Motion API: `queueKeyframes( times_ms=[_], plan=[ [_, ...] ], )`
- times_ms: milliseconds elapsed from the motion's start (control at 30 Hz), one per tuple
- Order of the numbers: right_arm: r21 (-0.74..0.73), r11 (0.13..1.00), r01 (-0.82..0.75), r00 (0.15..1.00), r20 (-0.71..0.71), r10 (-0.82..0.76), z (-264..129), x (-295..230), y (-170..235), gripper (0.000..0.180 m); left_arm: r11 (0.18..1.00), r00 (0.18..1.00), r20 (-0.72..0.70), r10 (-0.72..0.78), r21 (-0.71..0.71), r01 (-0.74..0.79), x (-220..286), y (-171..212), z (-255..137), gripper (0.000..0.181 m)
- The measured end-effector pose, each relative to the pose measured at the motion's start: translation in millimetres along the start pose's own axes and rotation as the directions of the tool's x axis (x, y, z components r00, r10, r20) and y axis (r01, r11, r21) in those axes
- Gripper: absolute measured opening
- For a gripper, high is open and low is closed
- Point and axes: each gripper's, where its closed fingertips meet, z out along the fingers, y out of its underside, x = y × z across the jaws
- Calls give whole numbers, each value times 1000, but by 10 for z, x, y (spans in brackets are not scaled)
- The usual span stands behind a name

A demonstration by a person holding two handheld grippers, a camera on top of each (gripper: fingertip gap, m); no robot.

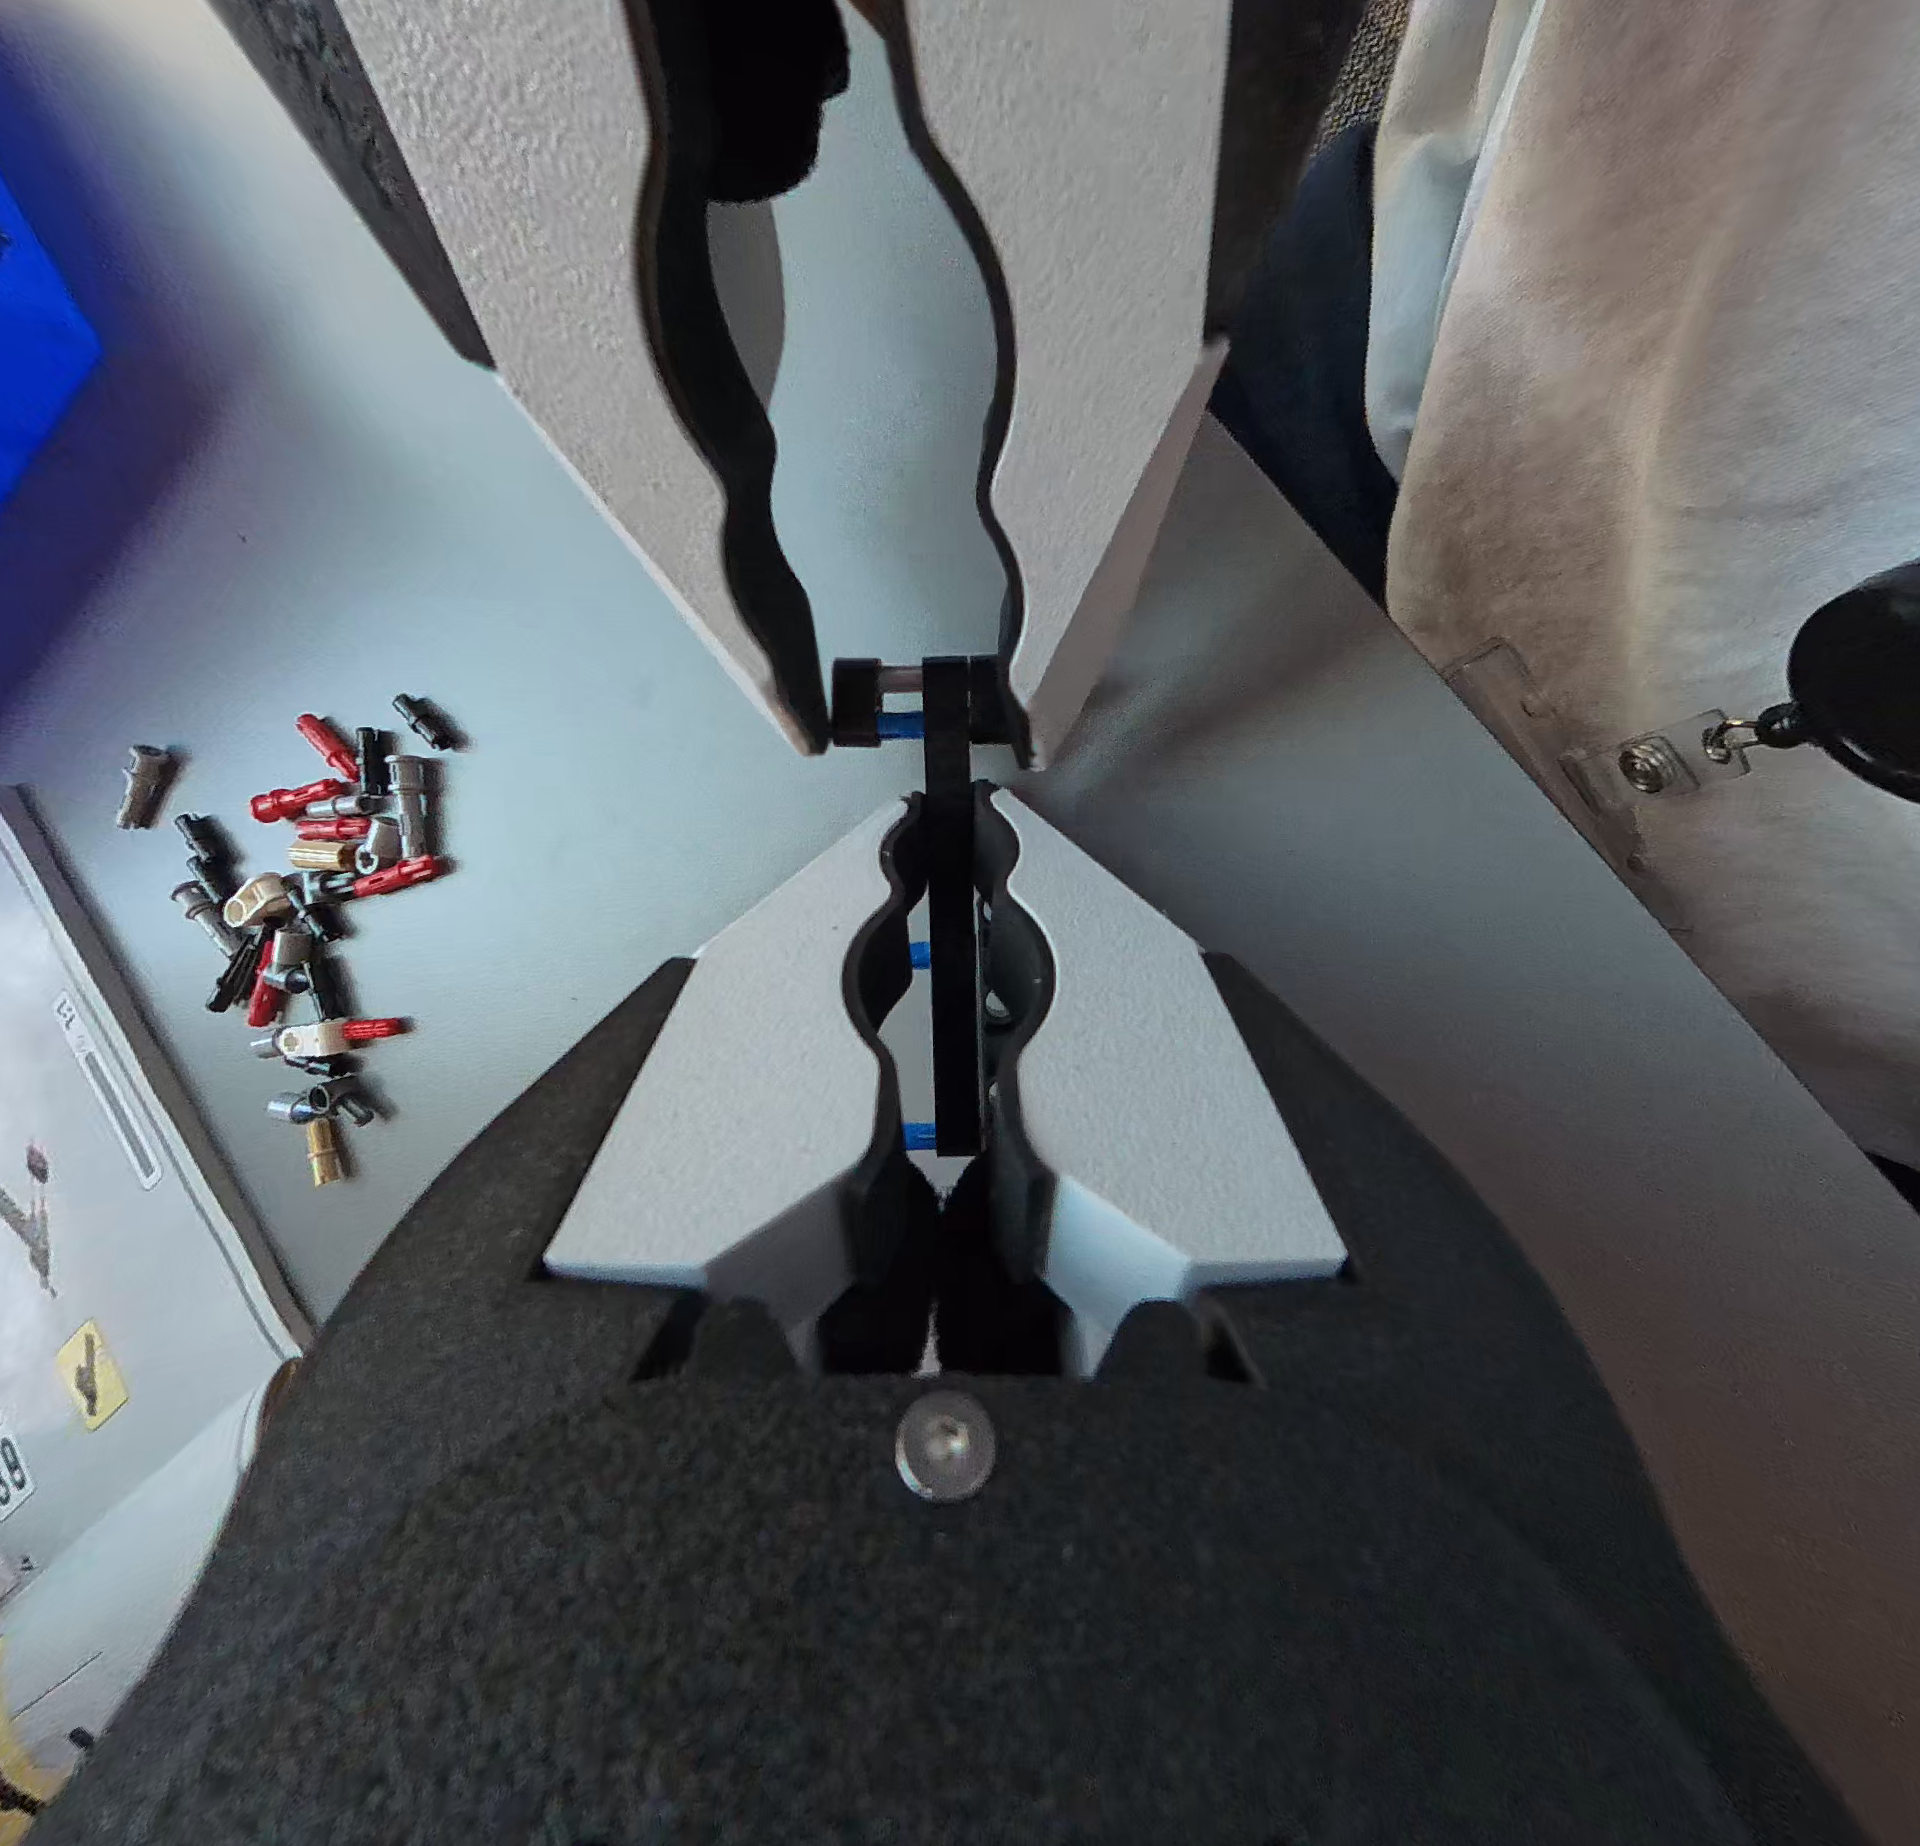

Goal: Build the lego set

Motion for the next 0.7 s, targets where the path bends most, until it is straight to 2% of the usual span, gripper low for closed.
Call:
queueKeyframes(
  times_ms=[167,467,700],
  plan=[
    [-93,992,80,996,-27,-83,69,24,114,33,1000,1000,4,-10,-19,10,-9,-6,8,6],
    [-127,981,150,984,-77,-160,63,34,120,31,999,1000,20,-21,-23,22,-17,-11,12,7],
    [-130,980,151,982,-96,-164,62,44,134,30,1000,999,29,-15,-17,15,-23,-16,17,7]
  ],
)
